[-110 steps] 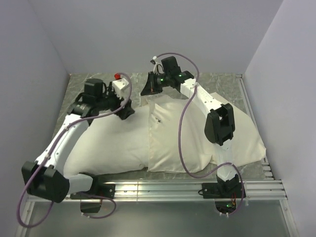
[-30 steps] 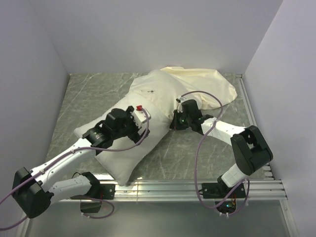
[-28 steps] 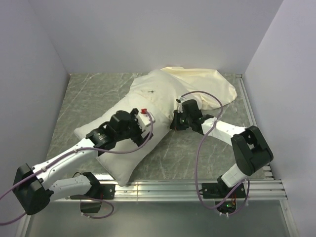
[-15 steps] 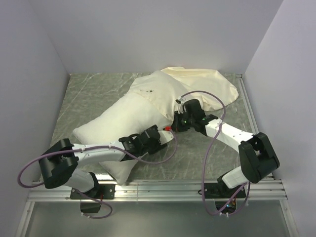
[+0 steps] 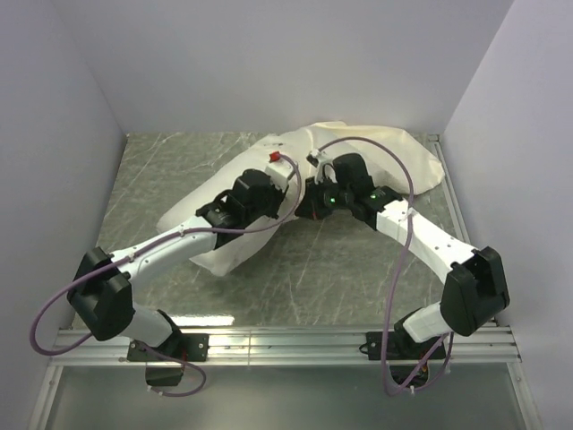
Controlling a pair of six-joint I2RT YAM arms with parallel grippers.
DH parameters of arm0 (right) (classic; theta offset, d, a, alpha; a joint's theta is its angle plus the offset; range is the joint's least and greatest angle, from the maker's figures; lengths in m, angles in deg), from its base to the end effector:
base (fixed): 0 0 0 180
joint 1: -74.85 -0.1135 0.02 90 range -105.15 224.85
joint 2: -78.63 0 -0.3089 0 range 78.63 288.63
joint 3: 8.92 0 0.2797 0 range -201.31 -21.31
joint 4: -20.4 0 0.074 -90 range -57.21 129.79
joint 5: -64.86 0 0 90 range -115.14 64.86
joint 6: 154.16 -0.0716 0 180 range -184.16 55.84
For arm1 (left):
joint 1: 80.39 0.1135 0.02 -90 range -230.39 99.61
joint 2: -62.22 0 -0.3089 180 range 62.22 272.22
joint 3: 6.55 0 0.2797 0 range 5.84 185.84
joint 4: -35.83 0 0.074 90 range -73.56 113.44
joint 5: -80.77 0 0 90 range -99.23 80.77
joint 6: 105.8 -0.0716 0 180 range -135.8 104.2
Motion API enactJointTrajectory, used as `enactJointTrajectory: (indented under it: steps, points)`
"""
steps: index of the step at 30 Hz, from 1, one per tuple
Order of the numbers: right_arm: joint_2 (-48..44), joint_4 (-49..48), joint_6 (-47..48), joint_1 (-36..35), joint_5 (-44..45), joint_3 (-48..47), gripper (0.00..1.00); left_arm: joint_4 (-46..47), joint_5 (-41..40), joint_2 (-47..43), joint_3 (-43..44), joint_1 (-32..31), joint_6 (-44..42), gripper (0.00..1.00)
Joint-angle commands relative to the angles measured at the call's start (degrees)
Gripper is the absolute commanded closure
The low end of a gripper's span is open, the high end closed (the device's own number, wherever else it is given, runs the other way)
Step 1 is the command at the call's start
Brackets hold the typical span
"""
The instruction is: Put the pillow into the pillowcase
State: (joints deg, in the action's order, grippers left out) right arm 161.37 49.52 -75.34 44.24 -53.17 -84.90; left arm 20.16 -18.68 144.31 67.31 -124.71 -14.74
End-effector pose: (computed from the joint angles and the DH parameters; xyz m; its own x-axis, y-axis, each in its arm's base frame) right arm 0.3012 0.2173 0.3066 -0.6455 -0.1831 -0.7415 -0.6646 0.6129 0.4273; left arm 0.2848 -0.2616 0.3208 -0.3006 0.2680 -0.9153 0.5763 0.8157 0.0496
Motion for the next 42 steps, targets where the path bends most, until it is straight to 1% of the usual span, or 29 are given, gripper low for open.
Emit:
enactJointTrajectory:
  steps: [1, 2, 4, 6, 8, 9, 11, 12, 13, 15, 16, 17, 19, 20, 21, 23, 26, 27, 29, 31, 34, 35, 36, 37, 38, 39, 40, 41, 42]
  points:
    - [-1.4, 3.2, 1.3, -4.8, -14.3, -11.2, 1.0, 10.1, 2.3, 2.4, 8.2, -0.2, 9.1, 1.0]
    - [-1.1, 3.6, 0.1, -5.4, -20.2, -13.1, 1.0, 10.2, 2.0, 2.9, 10.6, 0.5, 10.3, 1.0]
    - [-0.4, 4.1, -0.8, -6.0, -24.8, -18.0, 1.0, 9.5, 1.5, 4.6, 13.3, 1.8, 13.7, 1.0]
    - [0.8, 5.3, -0.9, -4.5, -25.1, -20.6, 1.0, 7.6, 2.6, 5.4, 16.8, 3.8, 15.5, 1.0]
    - [1.0, 3.2, -1.8, -0.3, -25.0, -21.1, 1.0, 5.2, 4.3, 4.9, 17.7, 5.7, 17.1, 1.0]
    - [1.4, 2.9, -2.9, 1.0, -25.3, -21.5, 1.0, 4.3, 7.6, 3.8, 17.7, 6.3, 19.2, 1.0]
    - [2.3, 6.4, -1.8, 3.4, -26.4, -25.3, 1.0, -0.9, 13.4, 2.3, 18.0, 8.4, 22.8, 1.0]
    - [2.4, 7.8, -1.1, 3.7, -27.2, -27.1, 1.0, -1.7, 16.8, 0.2, 17.4, 9.0, 26.4, 1.0]
    - [2.4, 8.8, -1.0, 4.0, -27.4, -29.6, 1.0, -2.5, 24.4, -0.9, 16.6, 9.3, 28.3, 1.0]
    - [1.9, 8.2, -2.5, 4.0, -28.0, -30.6, 1.0, -2.8, 29.4, -3.8, 13.4, 10.0, 32.4, 1.0]
    - [1.9, 7.0, -3.9, 4.0, -28.7, -30.5, 1.0, -2.7, 33.1, -4.3, 12.3, 10.4, 36.7, 1.0]
    - [2.8, 4.5, -6.9, 3.9, -29.0, -30.5, 1.0, -2.4, 34.5, -4.5, 10.4, 11.7, 38.6, 1.0]
    - [4.7, 2.7, -8.8, 4.0, -28.1, -31.4, 1.0, -0.6, 36.9, -3.7, 8.9, 13.8, 44.1, 1.0]
    - [7.1, 2.4, -9.6, 4.0, -27.9, -32.1, 1.0, 0.9, 40.8, -2.8, 8.8, 16.3, 45.9, 1.0]
    - [8.4, 2.1, -10.3, 4.0, -27.6, -32.8, 1.0, 2.8, 42.7, -0.9, 9.4, 17.2, 49.5, 1.0]
    - [11.1, 1.4, -12.1, 4.0, -29.3, -35.9, 1.0, 7.5, 48.2, 0.6, 11.9, 18.1, 52.6, 1.0]
    - [10.8, -2.1, -16.0, 4.0, -31.5, -36.7, 1.0, 11.5, 50.8, 0.9, 13.8, 17.4, 57.5, 1.0]
    - [10.2, -2.3, -16.3, 3.9, -31.8, -36.3, 1.0, 13.3, 52.5, 0.5, 13.5, 17.4, 61.0, 1.0]
    - [8.0, -3.9, -16.9, 4.0, -30.4, -34.0, 1.0, 13.6, 53.1, 0.1, 11.2, 18.4, 63.4, 1.0]
    - [7.5, -4.6, -16.7, 3.9, -26.6, -31.6, 1.0, 14.3, 53.0, 0.2, 8.2, 20.4, 66.5, 1.0]
    - [11.0, -3.2, -15.1, 3.9, -20.8, -32.5, 1.0, 13.0, 51.7, 2.1, 2.6, 27.4, 64.4, 1.0]
    - [13.7, -3.4, -14.3, 3.8, -19.1, -32.8, 1.0, 13.1, 51.6, 2.8, 2.3, 31.7, 63.0, 1.0]
    - [15.5, -3.3, -14.4, 3.8, -16.6, -34.5, 1.0, 13.6, 52.2, 4.7, 2.2, 33.8, 60.9, 1.0]
    - [17.6, -2.6, -14.0, 3.7, -16.5, -36.1, 1.0, 13.7, 53.0, 6.1, 2.4, 35.8, 59.9, 0.99]
    - [22.2, -1.9, -13.7, 3.5, -16.3, -37.9, 1.0, 11.9, 53.6, 7.7, 3.3, 38.9, 57.9, 0.97]
    - [24.4, -0.7, -13.5, 3.5, -15.3, -42.1, 1.0, 10.7, 54.4, 11.0, 4.4, 40.0, 51.8, 0.78]
    - [26.5, -0.5, -13.5, 3.5, -14.5, -43.9, 1.0, 8.6, 54.6, 12.3, 7.8, 41.0, 47.5, 0.66]
    - [29.8, -0.6, -13.7, 3.1, -13.9, -45.1, 1.0, 0.9, 54.1, 13.4, 9.7, 42.4, 43.2, 0.55]
    - [31.3, -0.3, -13.8, 2.8, -12.5, -47.7, 0.79, -1.4, 54.4, 14.8, 11.4, 43.3, 36.2, 0.43]
